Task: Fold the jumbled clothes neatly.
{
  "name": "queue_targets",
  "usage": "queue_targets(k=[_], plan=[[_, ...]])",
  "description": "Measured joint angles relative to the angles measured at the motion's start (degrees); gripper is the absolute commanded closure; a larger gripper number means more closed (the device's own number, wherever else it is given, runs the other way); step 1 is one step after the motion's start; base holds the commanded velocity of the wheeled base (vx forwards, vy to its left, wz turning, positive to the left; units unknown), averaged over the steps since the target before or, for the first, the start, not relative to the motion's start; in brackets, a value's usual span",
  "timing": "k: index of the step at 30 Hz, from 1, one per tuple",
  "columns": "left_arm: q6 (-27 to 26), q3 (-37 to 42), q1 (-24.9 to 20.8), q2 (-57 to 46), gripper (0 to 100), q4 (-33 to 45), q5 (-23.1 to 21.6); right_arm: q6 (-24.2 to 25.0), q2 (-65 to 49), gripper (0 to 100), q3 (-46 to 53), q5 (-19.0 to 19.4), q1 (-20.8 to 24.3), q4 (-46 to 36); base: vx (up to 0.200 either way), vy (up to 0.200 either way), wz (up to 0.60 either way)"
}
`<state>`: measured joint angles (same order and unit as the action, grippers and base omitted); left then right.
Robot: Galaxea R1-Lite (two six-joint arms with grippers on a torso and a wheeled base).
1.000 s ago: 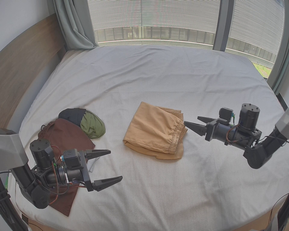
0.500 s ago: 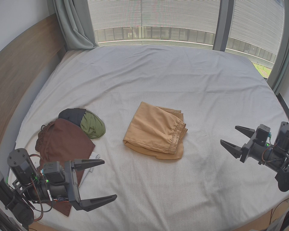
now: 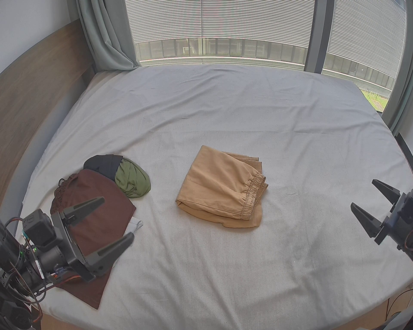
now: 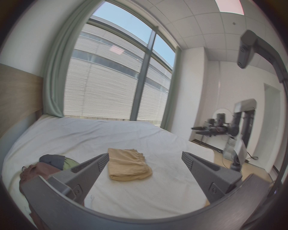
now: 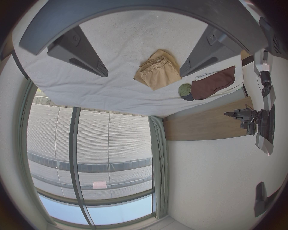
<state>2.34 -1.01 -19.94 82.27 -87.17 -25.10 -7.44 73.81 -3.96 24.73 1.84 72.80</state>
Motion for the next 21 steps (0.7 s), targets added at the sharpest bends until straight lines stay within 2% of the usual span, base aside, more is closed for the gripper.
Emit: queue_targets(k=[6,13,16,21], plan=[[3.9,0.0,0.1,-5.0,0,0.6,6.3,0.6,-12.6,0,2.6,0.0,-0.6,-4.9,0.0,0.0,0.0],[4.8,0.0,0.9,-10.2,0,3.5,7.7,1.0,-26.2,0,2.9,-0.1,-0.7,-15.9,0.0,0.0,0.0],[5.0,0.0,1.3,-13.9,0,9.2,8.0,1.0,-32.8,0,3.0,-0.2,-0.7,-22.2,0.0,0.0,0.0],[5.0,0.0,1.8,-23.2,0,23.9,8.3,1.3,-43.9,0,3.0,-0.2,-0.6,-33.2,0.0,0.0,0.0]])
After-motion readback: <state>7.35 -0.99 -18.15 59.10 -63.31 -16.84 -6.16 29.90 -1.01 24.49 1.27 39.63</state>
